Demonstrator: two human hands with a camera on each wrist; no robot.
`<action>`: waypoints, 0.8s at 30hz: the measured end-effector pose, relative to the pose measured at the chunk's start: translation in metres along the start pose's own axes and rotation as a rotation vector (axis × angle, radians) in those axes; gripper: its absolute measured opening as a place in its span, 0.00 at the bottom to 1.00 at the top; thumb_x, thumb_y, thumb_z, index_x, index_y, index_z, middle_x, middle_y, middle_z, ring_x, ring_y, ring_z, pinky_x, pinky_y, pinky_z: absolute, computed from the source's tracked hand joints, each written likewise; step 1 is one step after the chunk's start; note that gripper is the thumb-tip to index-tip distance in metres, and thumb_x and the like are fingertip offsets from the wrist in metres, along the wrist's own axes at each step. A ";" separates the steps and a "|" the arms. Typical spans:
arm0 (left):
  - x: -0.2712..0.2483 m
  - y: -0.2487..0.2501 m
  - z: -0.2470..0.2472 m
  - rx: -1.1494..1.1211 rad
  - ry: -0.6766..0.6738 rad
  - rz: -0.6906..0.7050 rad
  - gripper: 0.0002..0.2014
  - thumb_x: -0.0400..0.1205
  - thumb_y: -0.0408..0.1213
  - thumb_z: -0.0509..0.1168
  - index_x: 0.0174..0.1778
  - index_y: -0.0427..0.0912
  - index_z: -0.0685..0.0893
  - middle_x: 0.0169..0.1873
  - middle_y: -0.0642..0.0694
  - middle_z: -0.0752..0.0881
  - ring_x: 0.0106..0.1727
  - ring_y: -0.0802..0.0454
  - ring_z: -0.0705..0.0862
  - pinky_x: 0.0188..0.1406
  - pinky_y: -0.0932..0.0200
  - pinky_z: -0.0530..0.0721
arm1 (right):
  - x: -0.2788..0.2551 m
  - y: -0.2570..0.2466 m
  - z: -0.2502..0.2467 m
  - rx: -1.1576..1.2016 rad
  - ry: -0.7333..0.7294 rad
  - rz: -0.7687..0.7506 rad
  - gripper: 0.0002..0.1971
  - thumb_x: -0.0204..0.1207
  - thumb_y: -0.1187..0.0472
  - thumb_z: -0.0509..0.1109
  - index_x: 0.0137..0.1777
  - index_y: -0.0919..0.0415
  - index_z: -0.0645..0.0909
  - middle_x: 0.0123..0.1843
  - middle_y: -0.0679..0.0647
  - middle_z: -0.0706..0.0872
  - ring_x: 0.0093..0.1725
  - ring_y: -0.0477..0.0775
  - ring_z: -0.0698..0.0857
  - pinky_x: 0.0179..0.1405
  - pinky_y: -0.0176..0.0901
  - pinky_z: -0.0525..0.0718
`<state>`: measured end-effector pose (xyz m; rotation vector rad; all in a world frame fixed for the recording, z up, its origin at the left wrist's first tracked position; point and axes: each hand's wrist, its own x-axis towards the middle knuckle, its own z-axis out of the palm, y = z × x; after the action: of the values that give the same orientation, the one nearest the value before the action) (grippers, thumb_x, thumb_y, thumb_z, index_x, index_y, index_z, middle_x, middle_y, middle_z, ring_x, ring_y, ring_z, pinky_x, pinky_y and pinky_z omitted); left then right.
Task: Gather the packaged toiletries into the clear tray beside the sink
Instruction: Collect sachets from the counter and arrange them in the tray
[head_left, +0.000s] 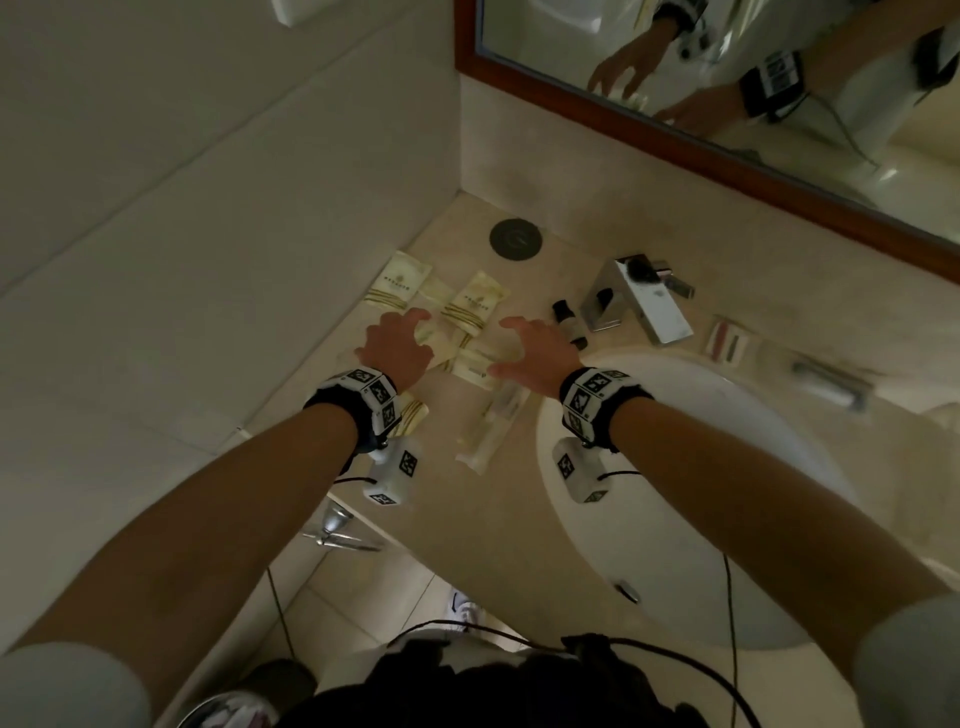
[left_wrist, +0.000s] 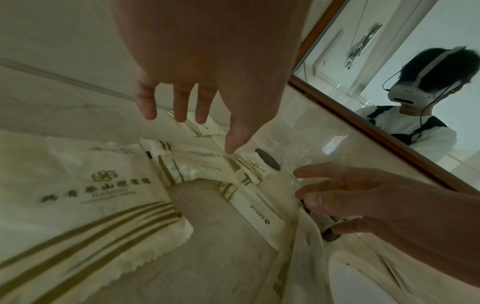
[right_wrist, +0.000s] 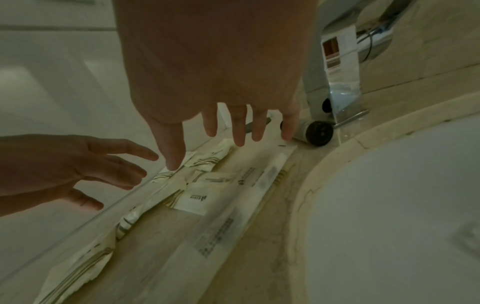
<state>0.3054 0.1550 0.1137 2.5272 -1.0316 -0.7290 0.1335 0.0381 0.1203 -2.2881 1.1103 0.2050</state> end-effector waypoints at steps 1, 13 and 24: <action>0.002 -0.002 -0.001 0.015 0.003 -0.004 0.24 0.81 0.40 0.62 0.74 0.56 0.70 0.72 0.39 0.70 0.71 0.37 0.68 0.71 0.37 0.68 | 0.003 -0.003 0.002 -0.021 -0.005 0.012 0.38 0.68 0.39 0.72 0.77 0.46 0.64 0.72 0.57 0.74 0.73 0.64 0.70 0.72 0.59 0.70; 0.024 -0.007 0.002 0.161 -0.036 -0.030 0.28 0.79 0.46 0.66 0.76 0.54 0.66 0.70 0.38 0.68 0.72 0.38 0.66 0.67 0.37 0.67 | 0.022 -0.025 0.020 -0.285 -0.061 0.053 0.34 0.73 0.39 0.66 0.76 0.51 0.65 0.71 0.58 0.73 0.71 0.64 0.68 0.69 0.66 0.66; 0.037 -0.009 0.008 0.332 -0.095 0.001 0.27 0.79 0.50 0.64 0.73 0.46 0.71 0.68 0.39 0.74 0.70 0.38 0.69 0.66 0.40 0.70 | 0.037 -0.028 0.022 -0.411 -0.079 0.057 0.31 0.73 0.39 0.67 0.71 0.56 0.70 0.69 0.59 0.74 0.70 0.63 0.70 0.68 0.65 0.67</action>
<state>0.3283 0.1342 0.0900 2.7904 -1.2791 -0.7366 0.1808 0.0393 0.1012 -2.5764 1.1787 0.5885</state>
